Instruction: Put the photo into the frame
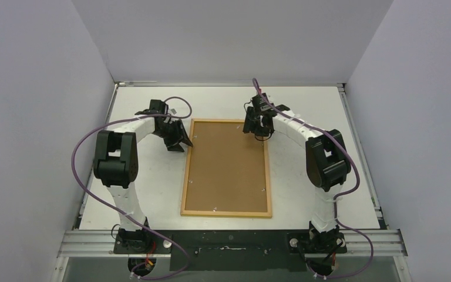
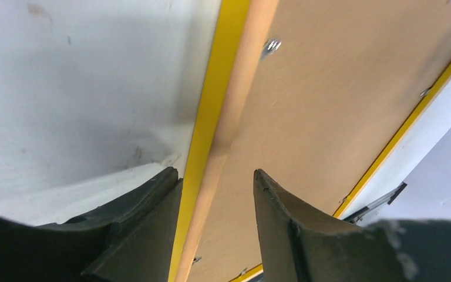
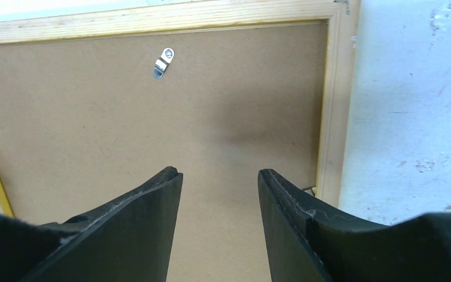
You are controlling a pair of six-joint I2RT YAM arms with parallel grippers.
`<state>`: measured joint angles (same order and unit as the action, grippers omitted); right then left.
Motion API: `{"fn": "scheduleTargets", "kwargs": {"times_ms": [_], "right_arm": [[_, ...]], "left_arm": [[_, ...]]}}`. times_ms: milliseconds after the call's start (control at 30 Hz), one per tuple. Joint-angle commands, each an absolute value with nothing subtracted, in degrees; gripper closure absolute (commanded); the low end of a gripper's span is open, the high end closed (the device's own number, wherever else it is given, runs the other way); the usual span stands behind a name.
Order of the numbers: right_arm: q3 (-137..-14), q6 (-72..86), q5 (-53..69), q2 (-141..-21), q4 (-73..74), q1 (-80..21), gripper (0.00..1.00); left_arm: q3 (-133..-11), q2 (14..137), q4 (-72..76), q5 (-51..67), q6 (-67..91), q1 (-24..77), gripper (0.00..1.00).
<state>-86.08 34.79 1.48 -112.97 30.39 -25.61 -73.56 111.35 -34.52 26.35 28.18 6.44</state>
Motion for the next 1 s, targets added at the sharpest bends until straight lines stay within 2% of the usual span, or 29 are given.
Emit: {"fn": "scheduleTargets", "kwargs": {"times_ms": [0, 400, 567, 733, 967], "right_arm": [[-88.4, 36.3, 3.4, -110.9, 27.1, -26.5, 0.48], [-96.1, 40.6, 7.2, -120.1, 22.4, -27.1, 0.47], [-98.9, 40.9, 8.0, -123.6, 22.1, -27.1, 0.48], [-100.2, 40.9, 8.6, -125.9, 22.1, -27.1, 0.48], [-100.1, 41.0, 8.7, -127.3, 21.5, -27.0, 0.49]], "left_arm": [[-80.0, 113.2, -32.8, 25.6, 26.2, 5.7, 0.52], [-82.5, 117.8, -33.6, 24.5, 25.5, 5.6, 0.53], [-81.4, 118.3, -33.1, 25.3, 25.6, 5.6, 0.6], [-80.7, 119.2, -33.7, 25.5, 25.6, 5.6, 0.7], [-79.3, 119.3, -33.4, 25.5, 25.3, 5.6, 0.77]]}}
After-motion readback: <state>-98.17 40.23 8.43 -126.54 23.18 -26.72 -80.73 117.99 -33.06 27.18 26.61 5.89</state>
